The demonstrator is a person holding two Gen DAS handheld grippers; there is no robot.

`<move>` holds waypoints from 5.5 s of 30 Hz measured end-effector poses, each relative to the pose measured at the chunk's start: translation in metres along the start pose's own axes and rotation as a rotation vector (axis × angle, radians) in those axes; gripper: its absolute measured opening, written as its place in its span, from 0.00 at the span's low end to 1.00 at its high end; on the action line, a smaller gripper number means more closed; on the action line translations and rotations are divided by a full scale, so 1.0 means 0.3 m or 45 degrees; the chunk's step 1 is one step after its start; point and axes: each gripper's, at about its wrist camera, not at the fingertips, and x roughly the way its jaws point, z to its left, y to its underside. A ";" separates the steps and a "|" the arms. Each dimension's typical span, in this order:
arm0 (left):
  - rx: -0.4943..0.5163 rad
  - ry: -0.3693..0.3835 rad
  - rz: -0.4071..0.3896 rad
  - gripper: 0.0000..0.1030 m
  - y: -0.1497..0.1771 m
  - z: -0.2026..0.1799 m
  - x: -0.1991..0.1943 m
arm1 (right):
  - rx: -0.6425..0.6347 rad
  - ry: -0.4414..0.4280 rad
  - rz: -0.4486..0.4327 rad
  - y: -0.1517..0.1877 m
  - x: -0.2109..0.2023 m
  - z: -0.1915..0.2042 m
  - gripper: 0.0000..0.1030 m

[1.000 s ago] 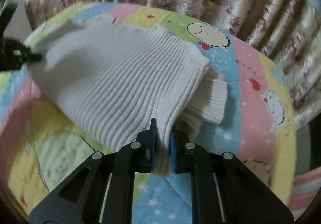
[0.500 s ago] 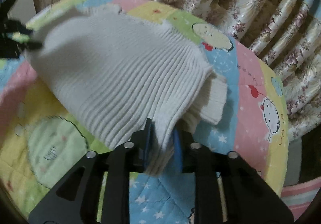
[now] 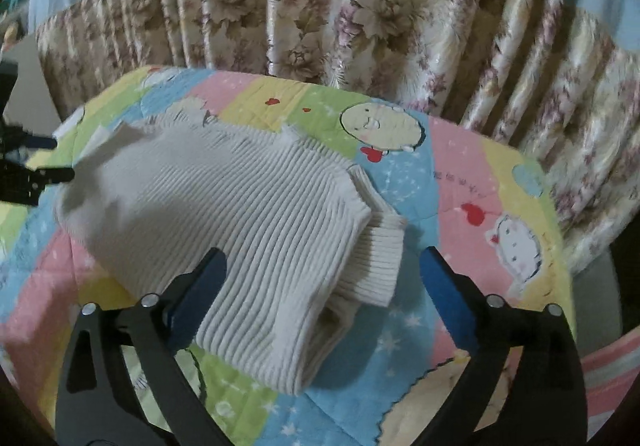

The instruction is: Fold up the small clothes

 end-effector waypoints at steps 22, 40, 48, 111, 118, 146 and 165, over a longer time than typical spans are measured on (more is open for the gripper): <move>-0.026 0.081 0.079 0.91 -0.147 -0.017 0.303 | 0.029 -0.094 0.218 -0.091 0.370 0.082 0.97; 0.174 0.052 -0.048 0.91 0.016 -0.198 0.017 | -0.100 -0.188 0.107 0.043 0.083 0.255 0.97; 0.153 0.053 0.044 0.92 0.108 -0.205 0.138 | -0.081 -0.157 0.204 0.147 0.183 0.240 0.97; 0.004 0.056 0.146 0.99 -0.071 -0.356 0.244 | 0.541 -0.468 0.219 0.066 0.314 -0.097 0.43; 0.013 0.063 0.142 0.99 -0.064 -0.351 0.251 | 0.321 -0.261 0.139 -0.007 0.220 0.028 0.35; -0.288 -0.172 0.100 0.98 0.121 0.568 0.082 | -0.512 0.062 0.153 -0.233 0.303 1.034 0.35; -0.231 0.103 -0.003 0.98 -0.043 0.328 0.002 | -0.181 -0.025 0.100 -0.239 0.089 0.544 0.80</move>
